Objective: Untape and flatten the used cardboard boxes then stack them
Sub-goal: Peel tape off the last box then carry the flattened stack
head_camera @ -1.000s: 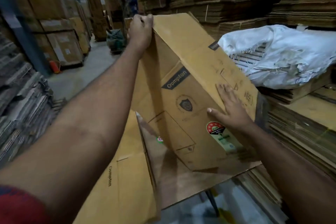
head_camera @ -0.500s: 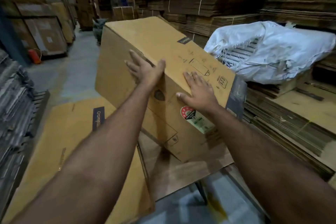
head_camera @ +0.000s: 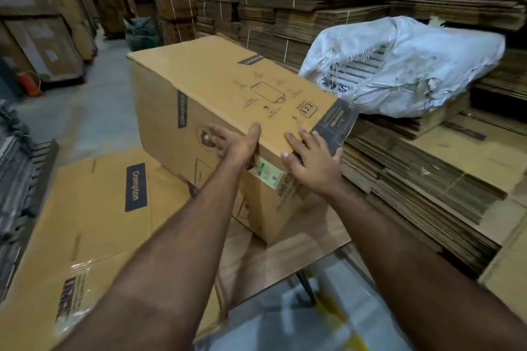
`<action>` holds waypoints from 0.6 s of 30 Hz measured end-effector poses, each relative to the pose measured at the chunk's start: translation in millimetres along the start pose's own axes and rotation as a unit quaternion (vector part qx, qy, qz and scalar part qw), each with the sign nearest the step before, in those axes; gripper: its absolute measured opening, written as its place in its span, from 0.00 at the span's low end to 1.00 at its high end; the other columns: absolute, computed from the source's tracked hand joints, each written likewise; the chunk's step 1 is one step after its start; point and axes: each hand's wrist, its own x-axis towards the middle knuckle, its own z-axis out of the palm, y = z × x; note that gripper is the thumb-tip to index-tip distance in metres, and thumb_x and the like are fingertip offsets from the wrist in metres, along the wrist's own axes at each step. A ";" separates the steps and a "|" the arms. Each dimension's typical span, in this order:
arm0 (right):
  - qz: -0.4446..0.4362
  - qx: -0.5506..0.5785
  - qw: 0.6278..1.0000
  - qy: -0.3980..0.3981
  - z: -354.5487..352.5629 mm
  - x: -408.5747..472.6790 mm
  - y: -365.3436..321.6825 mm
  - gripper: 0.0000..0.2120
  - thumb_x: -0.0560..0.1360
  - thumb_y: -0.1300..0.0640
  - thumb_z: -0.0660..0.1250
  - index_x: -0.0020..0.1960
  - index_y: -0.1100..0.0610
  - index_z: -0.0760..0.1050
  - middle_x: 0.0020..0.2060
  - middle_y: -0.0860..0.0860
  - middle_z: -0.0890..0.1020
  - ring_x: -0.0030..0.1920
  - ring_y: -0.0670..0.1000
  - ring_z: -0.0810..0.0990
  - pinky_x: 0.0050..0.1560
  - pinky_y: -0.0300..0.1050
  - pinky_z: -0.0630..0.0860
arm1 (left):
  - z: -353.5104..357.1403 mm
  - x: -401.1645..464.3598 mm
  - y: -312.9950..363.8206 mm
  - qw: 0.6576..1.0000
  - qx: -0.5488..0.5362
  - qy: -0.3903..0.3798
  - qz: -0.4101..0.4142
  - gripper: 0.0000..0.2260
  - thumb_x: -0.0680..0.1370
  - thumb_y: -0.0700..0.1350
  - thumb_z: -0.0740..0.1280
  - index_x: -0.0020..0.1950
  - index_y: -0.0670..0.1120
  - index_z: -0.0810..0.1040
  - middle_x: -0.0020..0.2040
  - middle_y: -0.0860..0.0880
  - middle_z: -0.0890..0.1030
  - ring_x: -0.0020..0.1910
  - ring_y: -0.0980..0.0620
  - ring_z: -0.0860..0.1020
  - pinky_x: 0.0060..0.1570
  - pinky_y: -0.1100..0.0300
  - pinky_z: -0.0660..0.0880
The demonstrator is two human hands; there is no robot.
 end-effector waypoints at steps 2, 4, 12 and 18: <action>0.011 -0.008 1.000 -0.004 3.5 -0.3 -17.1 0.29 0.80 0.35 0.50 0.79 0.38 0.52 0.80 0.45 0.50 0.79 0.52 0.44 0.68 0.78 0.41 | 11.5 -6.2 -10.6 0.999 -0.001 -0.036 -0.012 0.55 0.71 0.64 0.70 0.79 0.48 0.33 0.80 0.44 0.39 0.79 0.42 0.47 0.72 0.45 0.61; -0.005 -0.011 1.000 0.000 8.7 -1.6 -37.3 0.31 0.79 0.39 0.54 0.79 0.46 0.54 0.80 0.48 0.52 0.79 0.51 0.46 0.68 0.77 0.40 | 20.9 -9.4 -17.5 0.998 -0.023 -0.048 -0.036 0.53 0.71 0.64 0.69 0.80 0.46 0.37 0.80 0.41 0.51 0.76 0.41 0.59 0.65 0.52 0.68; -0.045 -0.014 0.998 0.037 33.9 -3.0 -69.8 0.39 0.72 0.43 0.61 0.77 0.59 0.57 0.76 0.53 0.61 0.77 0.52 0.53 0.70 0.70 0.58 | 17.0 15.8 -11.8 0.992 -0.035 -0.105 -0.054 0.37 0.77 0.62 0.60 0.77 0.40 0.57 0.68 0.36 0.73 0.62 0.39 0.77 0.57 0.44 0.76; -0.158 0.077 0.984 0.033 22.9 -10.0 -31.8 0.33 0.74 0.54 0.64 0.76 0.59 0.60 0.76 0.53 0.61 0.78 0.52 0.53 0.73 0.62 0.56 | 22.8 0.5 5.8 0.987 0.153 0.005 0.057 0.27 0.83 0.50 0.57 0.79 0.48 0.50 0.74 0.39 0.63 0.69 0.39 0.67 0.64 0.46 0.69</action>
